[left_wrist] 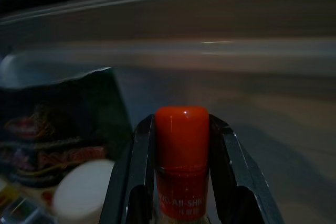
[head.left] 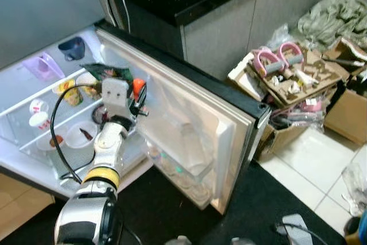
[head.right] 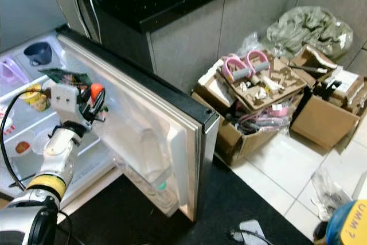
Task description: Restocking fridge
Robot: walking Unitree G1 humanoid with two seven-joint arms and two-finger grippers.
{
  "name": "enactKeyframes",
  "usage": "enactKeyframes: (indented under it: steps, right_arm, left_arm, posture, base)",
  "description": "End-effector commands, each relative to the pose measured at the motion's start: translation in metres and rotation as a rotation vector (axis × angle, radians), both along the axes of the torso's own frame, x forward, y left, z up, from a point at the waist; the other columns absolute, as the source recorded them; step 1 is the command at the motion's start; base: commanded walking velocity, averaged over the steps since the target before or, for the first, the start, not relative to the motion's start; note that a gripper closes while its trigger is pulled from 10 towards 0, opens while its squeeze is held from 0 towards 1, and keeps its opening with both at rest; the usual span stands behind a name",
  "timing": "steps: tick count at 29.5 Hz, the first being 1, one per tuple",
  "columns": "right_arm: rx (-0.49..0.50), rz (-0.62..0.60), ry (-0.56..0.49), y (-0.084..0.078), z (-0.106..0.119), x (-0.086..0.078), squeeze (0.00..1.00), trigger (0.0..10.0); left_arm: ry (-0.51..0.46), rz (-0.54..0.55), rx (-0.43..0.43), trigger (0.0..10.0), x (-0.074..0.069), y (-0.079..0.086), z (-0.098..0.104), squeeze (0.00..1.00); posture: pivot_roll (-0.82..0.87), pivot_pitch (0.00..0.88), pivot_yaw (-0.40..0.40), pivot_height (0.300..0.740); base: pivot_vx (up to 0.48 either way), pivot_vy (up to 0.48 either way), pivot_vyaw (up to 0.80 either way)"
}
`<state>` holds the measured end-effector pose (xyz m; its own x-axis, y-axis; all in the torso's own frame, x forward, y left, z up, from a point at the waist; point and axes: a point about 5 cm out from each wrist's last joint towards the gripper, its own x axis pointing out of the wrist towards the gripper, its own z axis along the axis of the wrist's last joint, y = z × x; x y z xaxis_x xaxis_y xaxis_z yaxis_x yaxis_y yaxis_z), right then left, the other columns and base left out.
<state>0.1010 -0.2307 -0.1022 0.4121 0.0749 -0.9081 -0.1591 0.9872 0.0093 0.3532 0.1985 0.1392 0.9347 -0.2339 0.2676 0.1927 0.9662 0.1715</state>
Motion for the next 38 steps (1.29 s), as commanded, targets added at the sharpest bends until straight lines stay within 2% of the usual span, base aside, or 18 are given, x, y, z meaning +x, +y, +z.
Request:
enactKeyframes:
  steps: [1,14,25,38]
  right_arm:
    - [0.036,0.019,0.044,0.009,-0.005,-0.015,0.0,10.0]
    - [0.044,0.022,0.046,0.007,-0.006,-0.03,0.0,10.0]
    - [0.048,0.021,0.028,0.007,-0.006,-0.029,0.0,10.0]
    - [0.047,0.019,0.023,0.008,-0.005,-0.024,0.0,10.0]
  left_arm:
    - [0.011,0.007,0.036,10.0,-0.001,0.002,-0.004,0.0]
    - [0.05,0.011,0.088,10.0,-0.004,-0.002,-0.016,0.0]
    - [0.079,0.027,0.091,10.0,-0.003,0.002,-0.019,0.0]
    - [0.096,0.097,0.106,10.0,-0.017,0.035,-0.026,0.0]
  posture:
    - [-0.15,0.209,0.093,0.74]
    - [-0.18,0.271,0.099,0.74]
    - [-0.19,0.281,0.108,0.74]
    - [-0.17,0.26,0.11,0.74]
  base:
    - [0.0,0.0,0.0]
    - [0.0,0.0,0.0]
    - [0.0,0.0,0.0]
    - [0.0,0.0,0.0]
